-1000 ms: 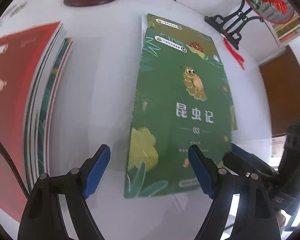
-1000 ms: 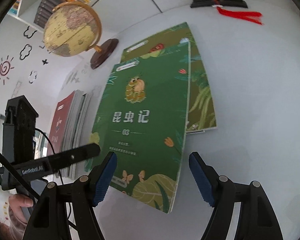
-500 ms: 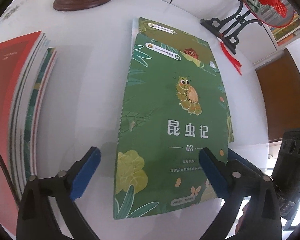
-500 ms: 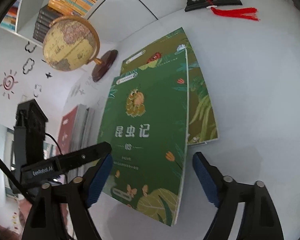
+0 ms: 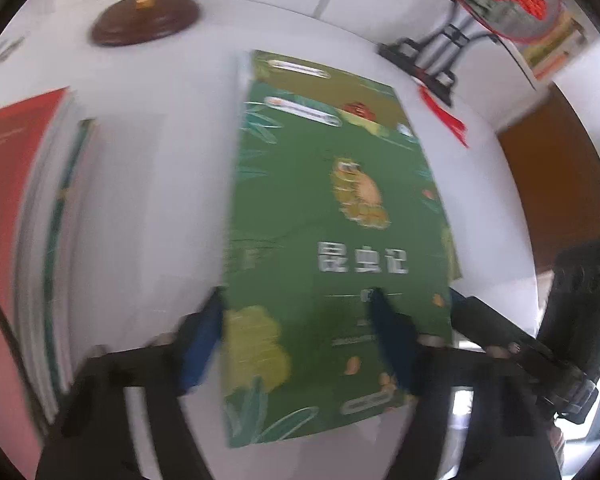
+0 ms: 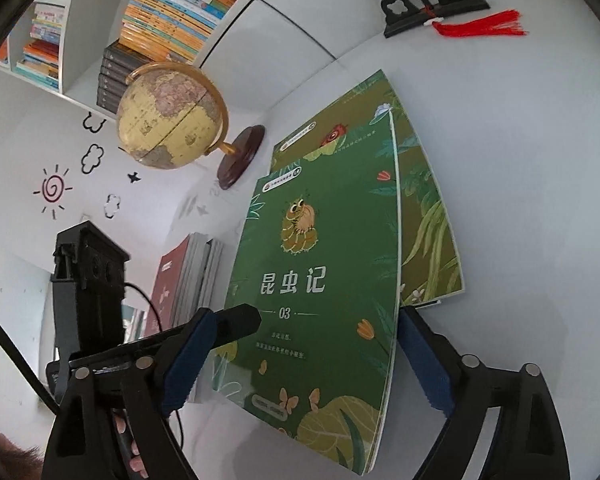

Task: Organize books
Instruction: 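Close both grippers on the caterpillar-cover book's edge and lift it, then carry the caterpillar-cover book with both grippers toward the stack beside the globe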

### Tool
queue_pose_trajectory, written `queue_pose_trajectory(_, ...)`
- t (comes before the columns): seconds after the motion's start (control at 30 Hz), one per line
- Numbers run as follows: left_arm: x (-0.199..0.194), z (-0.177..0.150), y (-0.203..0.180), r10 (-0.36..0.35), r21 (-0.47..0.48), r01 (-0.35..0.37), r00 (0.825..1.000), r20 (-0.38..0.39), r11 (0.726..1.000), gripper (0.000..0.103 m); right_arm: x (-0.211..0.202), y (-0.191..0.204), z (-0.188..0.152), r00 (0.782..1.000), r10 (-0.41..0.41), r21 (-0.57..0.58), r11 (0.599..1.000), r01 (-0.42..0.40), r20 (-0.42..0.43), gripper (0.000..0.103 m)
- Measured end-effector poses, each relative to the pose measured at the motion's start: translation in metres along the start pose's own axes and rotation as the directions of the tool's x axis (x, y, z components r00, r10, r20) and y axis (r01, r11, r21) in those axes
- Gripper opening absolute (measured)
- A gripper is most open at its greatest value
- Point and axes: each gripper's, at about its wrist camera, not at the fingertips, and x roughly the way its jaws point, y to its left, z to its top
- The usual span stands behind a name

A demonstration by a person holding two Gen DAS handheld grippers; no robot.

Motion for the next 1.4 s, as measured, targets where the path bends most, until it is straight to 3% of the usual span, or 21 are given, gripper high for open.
queue_pose_trajectory(0.03, -0.002, 0.0, 0.006, -0.011, -0.033, 0.011, 1.0, 0.003, 0.999, 0.045, -0.001, 0.0, 0.0, 1.0, -0.025, 0.0, 1.0, 0.025, 0.005, 0.068)
queue_pose_trajectory(0.07, -0.004, 0.0, 0.014, -0.024, -0.069, 0.024, 1.0, 0.007, 0.997, 0.039, -0.004, -0.002, 0.0, 0.997, -0.074, -0.009, 0.997, 0.074, 0.008, 0.06)
queue_pose_trajectory(0.13, -0.006, -0.001, 0.019, -0.025, -0.088, 0.026, 1.0, 0.005, 0.996, 0.033, -0.008, -0.008, 0.0, 0.994, -0.106, -0.017, 0.994, 0.106, 0.002, 0.032)
queue_pose_trajectory(0.23, -0.006, -0.003, 0.011, 0.031, -0.037, -0.031, 0.999, 0.009, 0.999, 0.032, -0.015, -0.025, -0.003, 0.998, -0.066, 0.06, 0.996, 0.066, 0.002, 0.021)
queue_pose_trajectory(0.3, -0.006, -0.004, 0.003, 0.076, -0.003, -0.076, 0.997, 0.012, 0.997, 0.033, -0.022, -0.022, -0.004, 0.999, -0.037, 0.054, 0.998, 0.036, 0.022, 0.02)
queue_pose_trajectory(0.4, -0.006, -0.006, 0.0, 0.086, 0.008, -0.086, 0.996, -0.001, 0.996, 0.033, -0.035, -0.009, -0.006, 0.998, 0.026, 0.025, 0.999, -0.028, 0.062, 0.02)
queue_pose_trajectory(0.57, -0.009, -0.013, 0.0, 0.104, 0.01, -0.103, 0.994, -0.026, 0.995, 0.033, -0.028, -0.004, -0.01, 0.998, -0.058, -0.009, 0.998, 0.058, 0.036, 0.018)
queue_pose_trajectory(0.87, -0.013, -0.019, 0.006, 0.109, -0.014, -0.11, 0.993, -0.044, 0.994, 0.032, -0.026, -0.009, -0.024, 0.999, -0.024, 0.049, 0.999, 0.022, 0.035, 0.017)
queue_pose_trajectory(0.93, -0.018, -0.019, 0.005, 0.086, -0.025, -0.087, 0.996, -0.036, 0.996, 0.031, -0.029, -0.007, -0.024, 0.998, 0.029, 0.061, 0.998, -0.032, 0.053, 0.017)
queue_pose_trajectory(1.0, -0.026, -0.019, 0.003, 0.017, -0.046, -0.017, 1.0, -0.017, 0.999, 0.031, -0.033, -0.002, -0.023, 0.996, 0.063, 0.052, 0.996, -0.066, 0.069, 0.016)
queue_pose_trajectory(1.07, -0.035, -0.02, 0.0, -0.026, -0.052, 0.026, 1.0, 0.006, 0.998, 0.031, -0.032, 0.012, -0.019, 0.997, 0.023, 0.004, 1.0, -0.024, 0.069, 0.015)
queue_pose_trajectory(1.27, -0.056, -0.017, -0.007, -0.064, -0.022, 0.065, 0.996, 0.064, 0.998, 0.031, -0.026, 0.033, -0.023, 0.991, -0.112, -0.096, 0.988, 0.119, 0.07, 0.01)
queue_pose_trajectory(1.4, -0.066, -0.013, -0.005, -0.072, -0.004, 0.073, 0.994, 0.084, 0.997, 0.031, -0.026, 0.037, -0.026, 0.99, -0.124, -0.092, 0.987, 0.13, 0.072, 0.009)
